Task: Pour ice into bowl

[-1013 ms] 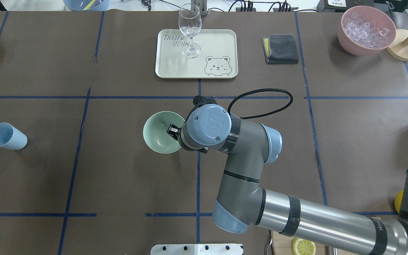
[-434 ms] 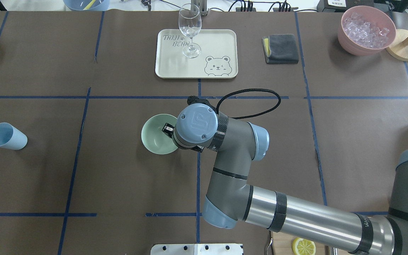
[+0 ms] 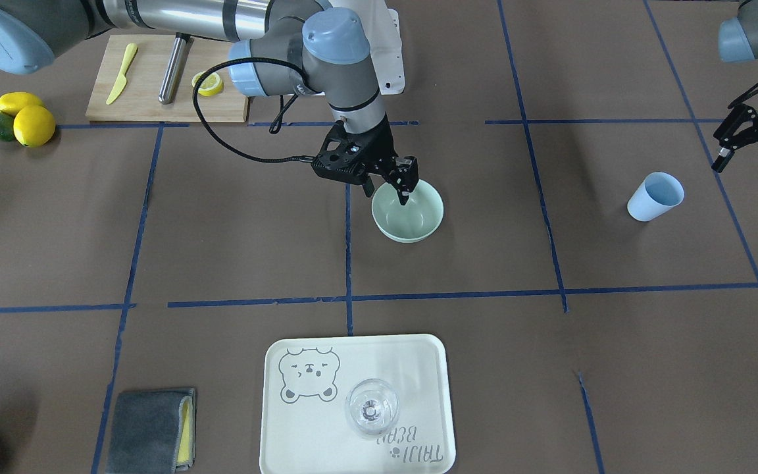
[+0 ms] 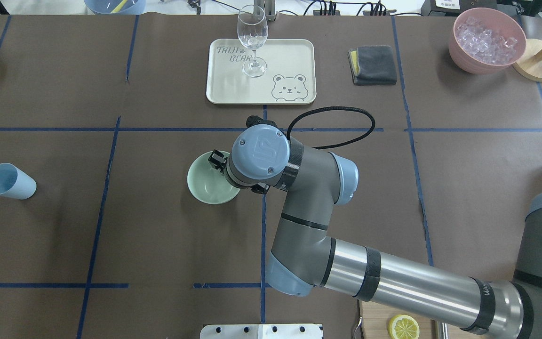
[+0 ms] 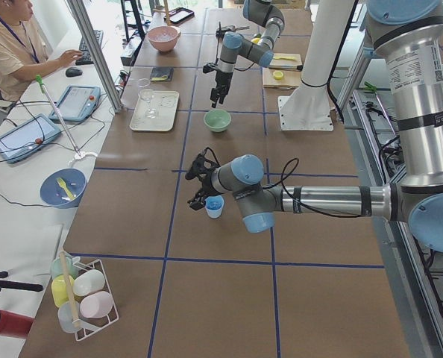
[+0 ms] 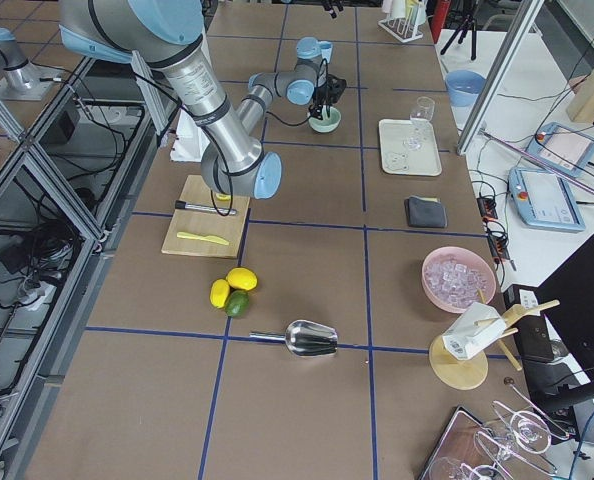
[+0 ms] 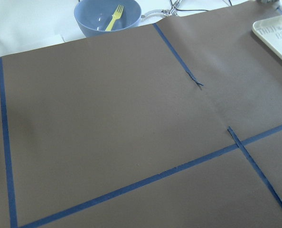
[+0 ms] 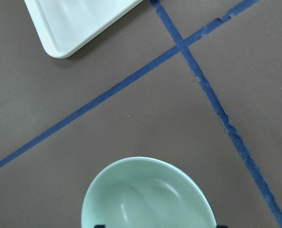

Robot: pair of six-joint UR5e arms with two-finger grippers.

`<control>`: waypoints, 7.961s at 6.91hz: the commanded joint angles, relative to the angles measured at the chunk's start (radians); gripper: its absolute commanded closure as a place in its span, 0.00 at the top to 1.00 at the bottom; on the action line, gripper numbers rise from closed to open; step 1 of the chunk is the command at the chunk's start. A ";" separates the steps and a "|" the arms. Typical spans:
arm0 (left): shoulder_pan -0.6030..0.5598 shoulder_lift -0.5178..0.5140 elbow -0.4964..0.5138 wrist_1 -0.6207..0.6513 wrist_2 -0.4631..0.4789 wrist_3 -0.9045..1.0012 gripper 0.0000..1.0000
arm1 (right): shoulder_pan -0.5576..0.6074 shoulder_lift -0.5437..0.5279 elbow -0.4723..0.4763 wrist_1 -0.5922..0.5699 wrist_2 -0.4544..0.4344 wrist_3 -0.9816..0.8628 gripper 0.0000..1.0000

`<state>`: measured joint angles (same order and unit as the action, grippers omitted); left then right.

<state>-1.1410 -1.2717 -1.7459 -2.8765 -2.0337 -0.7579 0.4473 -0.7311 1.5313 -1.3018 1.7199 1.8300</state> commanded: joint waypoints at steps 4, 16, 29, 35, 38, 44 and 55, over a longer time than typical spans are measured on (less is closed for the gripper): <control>0.440 0.195 -0.012 -0.242 0.596 -0.430 0.98 | 0.056 -0.108 0.032 0.127 0.017 -0.069 1.00; 1.041 -0.001 0.256 -0.040 1.575 -0.635 0.98 | 0.175 -0.125 0.076 0.191 0.119 -0.087 1.00; 0.877 -0.137 0.399 -0.029 1.526 -0.620 0.18 | 0.182 -0.136 0.096 0.185 0.118 -0.089 1.00; 0.848 -0.235 0.111 -0.185 1.517 0.044 0.00 | 0.203 -0.169 0.131 0.180 0.119 -0.089 1.00; 0.888 -0.335 0.059 -0.105 1.520 0.488 0.00 | 0.293 -0.286 0.214 0.188 0.233 -0.135 1.00; 0.934 -0.623 0.086 0.441 1.567 0.917 0.00 | 0.347 -0.380 0.346 0.181 0.233 -0.137 1.00; 0.980 -0.681 0.134 0.551 1.762 1.708 0.00 | 0.355 -0.384 0.346 0.176 0.231 -0.127 1.00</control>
<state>-0.1635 -1.9530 -1.6134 -2.3154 -0.2737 0.9510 0.8022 -1.1151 1.8788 -1.1259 1.9512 1.7035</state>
